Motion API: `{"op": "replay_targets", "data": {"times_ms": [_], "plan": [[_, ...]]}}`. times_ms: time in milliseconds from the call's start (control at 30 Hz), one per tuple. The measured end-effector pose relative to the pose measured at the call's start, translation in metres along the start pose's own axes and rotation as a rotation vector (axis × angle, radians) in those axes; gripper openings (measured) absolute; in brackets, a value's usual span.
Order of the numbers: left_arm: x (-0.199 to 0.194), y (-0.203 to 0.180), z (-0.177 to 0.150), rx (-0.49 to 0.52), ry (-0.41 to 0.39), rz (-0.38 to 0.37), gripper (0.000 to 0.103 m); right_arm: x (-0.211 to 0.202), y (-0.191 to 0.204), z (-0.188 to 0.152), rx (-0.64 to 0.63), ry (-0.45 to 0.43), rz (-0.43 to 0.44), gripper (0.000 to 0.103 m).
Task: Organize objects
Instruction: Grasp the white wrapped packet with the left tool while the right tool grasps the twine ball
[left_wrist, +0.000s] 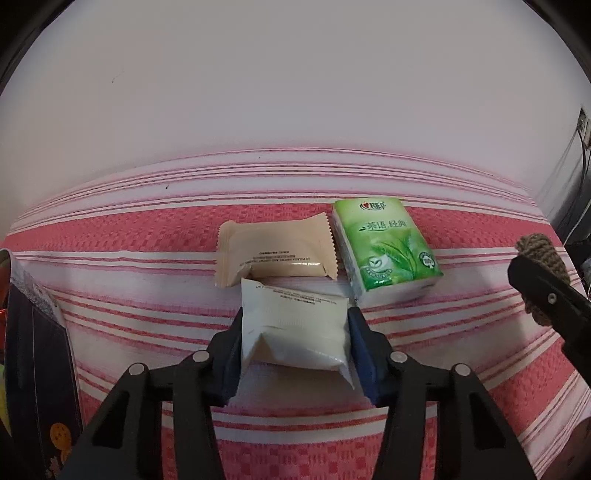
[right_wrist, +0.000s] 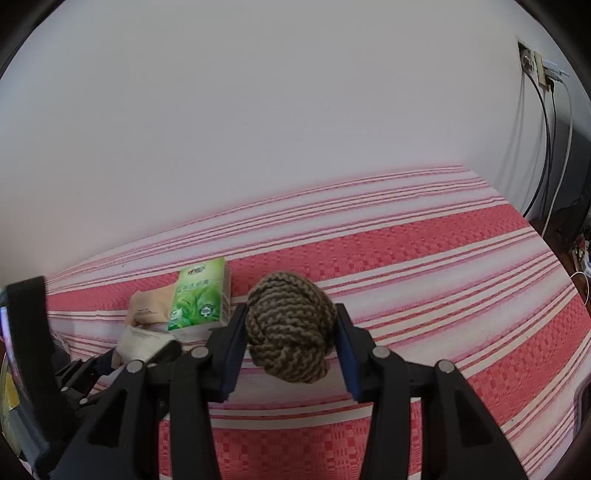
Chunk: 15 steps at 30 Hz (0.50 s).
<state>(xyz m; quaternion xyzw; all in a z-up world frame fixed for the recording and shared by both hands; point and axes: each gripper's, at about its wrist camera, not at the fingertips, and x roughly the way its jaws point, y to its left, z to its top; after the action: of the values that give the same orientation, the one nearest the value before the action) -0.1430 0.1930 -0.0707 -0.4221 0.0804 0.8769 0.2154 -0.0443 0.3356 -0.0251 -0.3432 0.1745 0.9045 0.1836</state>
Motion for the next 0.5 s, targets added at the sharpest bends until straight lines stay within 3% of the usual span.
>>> {"op": "replay_targets", "data": {"times_ms": [233, 400, 500], "plan": [[-0.014, 0.02, -0.011, -0.048, -0.054, -0.048, 0.05, 0.005, 0.002, -0.002, 0.003, 0.001, -0.013, 0.045], [-0.05, 0.036, -0.021, -0.056, -0.189, -0.047, 0.05, -0.004, 0.003, -0.001, -0.005, -0.065, 0.007, 0.045], [-0.07, 0.037, -0.028, -0.041, -0.266, 0.01, 0.05, -0.012, 0.01, -0.002, -0.034, -0.118, 0.002, 0.045]]}}
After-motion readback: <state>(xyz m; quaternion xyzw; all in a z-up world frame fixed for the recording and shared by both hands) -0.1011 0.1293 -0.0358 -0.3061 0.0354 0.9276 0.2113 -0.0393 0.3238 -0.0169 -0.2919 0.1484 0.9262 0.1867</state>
